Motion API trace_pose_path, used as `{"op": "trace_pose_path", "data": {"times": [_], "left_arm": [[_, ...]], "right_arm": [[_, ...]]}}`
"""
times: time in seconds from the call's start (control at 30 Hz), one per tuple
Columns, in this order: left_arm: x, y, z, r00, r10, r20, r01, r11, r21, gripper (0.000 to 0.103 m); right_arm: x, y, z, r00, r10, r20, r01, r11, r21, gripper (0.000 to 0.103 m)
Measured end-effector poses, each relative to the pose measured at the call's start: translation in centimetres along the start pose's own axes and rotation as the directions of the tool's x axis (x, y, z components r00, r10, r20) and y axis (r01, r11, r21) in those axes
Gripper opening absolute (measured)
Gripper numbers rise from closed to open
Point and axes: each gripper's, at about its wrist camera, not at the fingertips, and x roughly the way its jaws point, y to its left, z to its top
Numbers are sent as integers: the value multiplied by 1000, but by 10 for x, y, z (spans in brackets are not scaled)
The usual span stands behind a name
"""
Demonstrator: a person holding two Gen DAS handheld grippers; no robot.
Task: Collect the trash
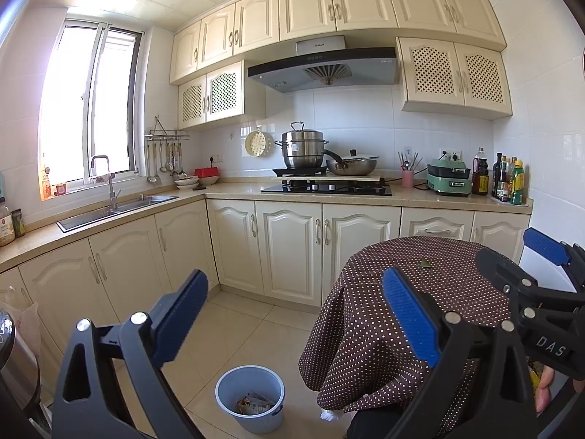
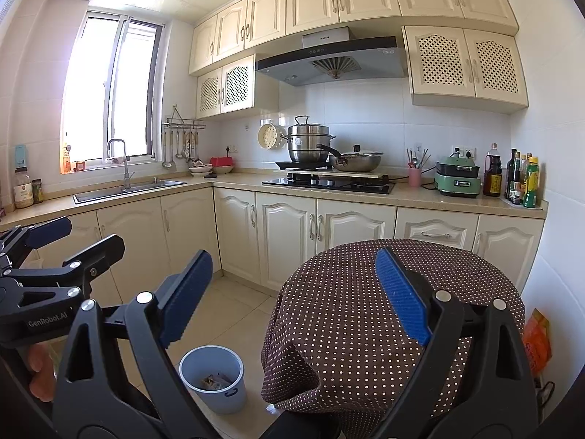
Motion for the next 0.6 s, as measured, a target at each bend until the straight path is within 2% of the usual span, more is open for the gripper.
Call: {"op": "trace_pose_path", "data": {"times": [0.6], "left_arm": [[2,-2,-2,1000,4,-10,-4,1000,-2,95]], "right_arm": [[5,1,2,1000,12,-14,-12,1000,5,89]]}}
